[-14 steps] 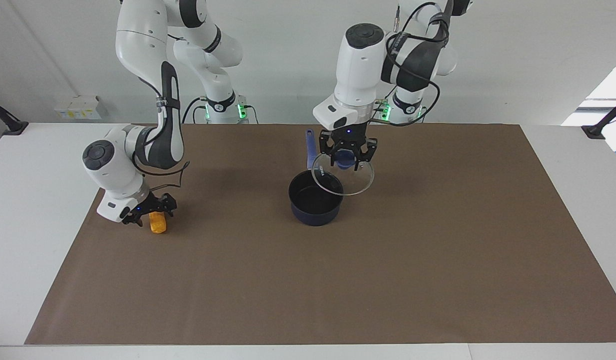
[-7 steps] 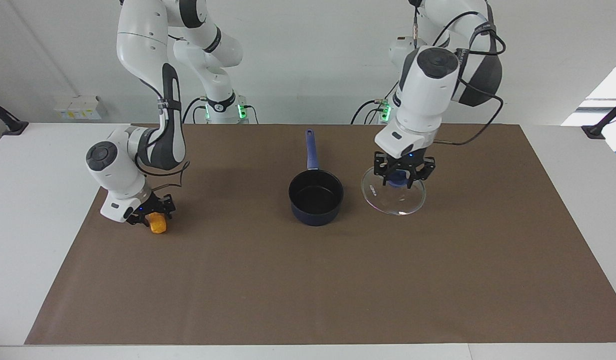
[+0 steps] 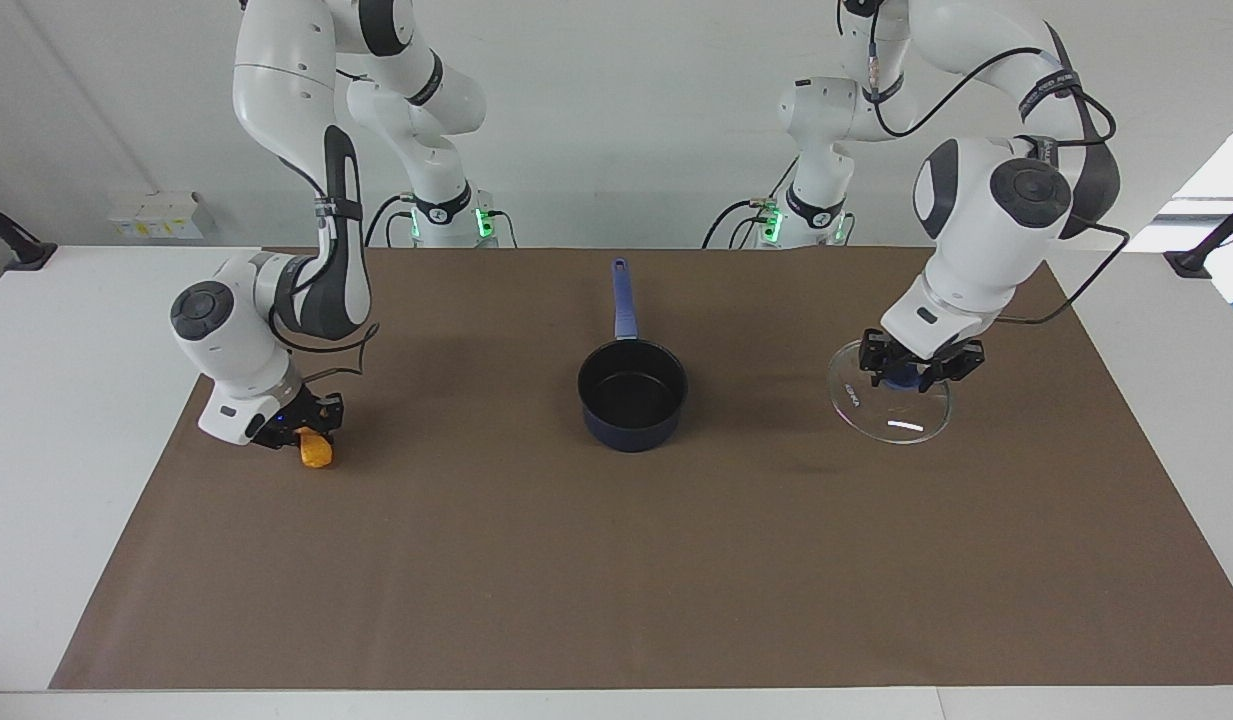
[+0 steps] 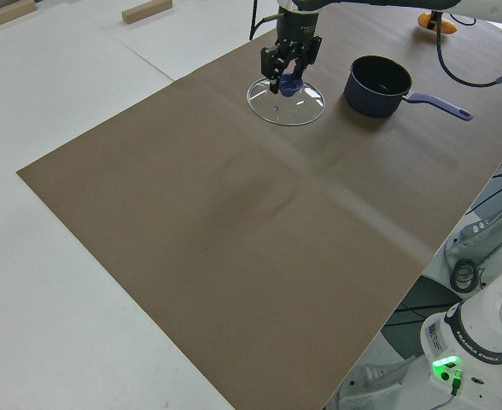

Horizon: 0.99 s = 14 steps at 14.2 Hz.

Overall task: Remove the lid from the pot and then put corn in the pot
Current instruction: 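Lift the lid off with the left gripper while the right gripper lifts the corn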

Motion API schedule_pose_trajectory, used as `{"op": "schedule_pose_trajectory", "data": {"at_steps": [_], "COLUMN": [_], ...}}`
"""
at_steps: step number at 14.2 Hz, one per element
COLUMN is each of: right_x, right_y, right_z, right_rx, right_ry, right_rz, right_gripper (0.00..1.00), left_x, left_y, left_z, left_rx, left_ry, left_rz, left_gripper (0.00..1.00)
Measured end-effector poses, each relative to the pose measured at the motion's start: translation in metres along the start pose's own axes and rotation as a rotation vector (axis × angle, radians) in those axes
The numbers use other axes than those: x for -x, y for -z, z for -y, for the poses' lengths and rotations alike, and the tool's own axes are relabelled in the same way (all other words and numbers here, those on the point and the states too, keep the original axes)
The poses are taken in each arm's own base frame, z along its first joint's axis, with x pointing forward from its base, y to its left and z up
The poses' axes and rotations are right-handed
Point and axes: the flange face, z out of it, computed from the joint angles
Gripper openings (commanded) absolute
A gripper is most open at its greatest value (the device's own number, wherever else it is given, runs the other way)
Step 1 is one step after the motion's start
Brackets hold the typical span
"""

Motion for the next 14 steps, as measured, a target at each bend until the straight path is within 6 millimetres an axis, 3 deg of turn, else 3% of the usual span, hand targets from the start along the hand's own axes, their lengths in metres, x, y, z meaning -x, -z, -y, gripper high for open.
{"op": "schedule_pose_trajectory", "data": {"at_steps": [2, 5, 8, 10, 11, 12, 14], "right_x": [-0.009, -0.011, -0.007, -0.012, -0.016, -0.023, -0.040], "right_y": [0.027, 0.099, 0.160, 0.191, 0.203, 0.215, 0.227], "right_z": [0.000, 0.013, 0.043, 0.076, 0.095, 0.115, 0.163], "right_rx": [0.011, -0.005, -0.027, -0.038, -0.041, -0.036, -0.017], "right_ry": [-0.003, -0.029, -0.076, -0.111, -0.133, -0.154, -0.196], "right_rz": [-0.030, -0.030, -0.025, -0.012, -0.001, 0.004, 0.001], "right_gripper": [0.00, 0.00, 0.00, 0.00, 0.00, 0.00, 0.00], "left_x": [0.028, 0.069, 0.100, 0.116, 0.121, 0.125, 0.124], "left_y": [-0.020, -0.059, -0.101, -0.126, -0.136, -0.144, -0.144], "left_z": [0.045, 0.093, 0.111, 0.113, 0.111, 0.110, 0.110], "left_rx": [0.002, 0.007, 0.006, 0.007, 0.007, 0.006, 0.003], "left_ry": [-0.021, -0.033, -0.014, -0.004, -0.002, -0.001, 0.001], "left_rz": [-0.005, -0.004, -0.017, -0.020, -0.025, -0.028, -0.037], "left_gripper": [0.00, 0.00, 0.00, 0.00, 0.39, 0.96, 1.00]}}
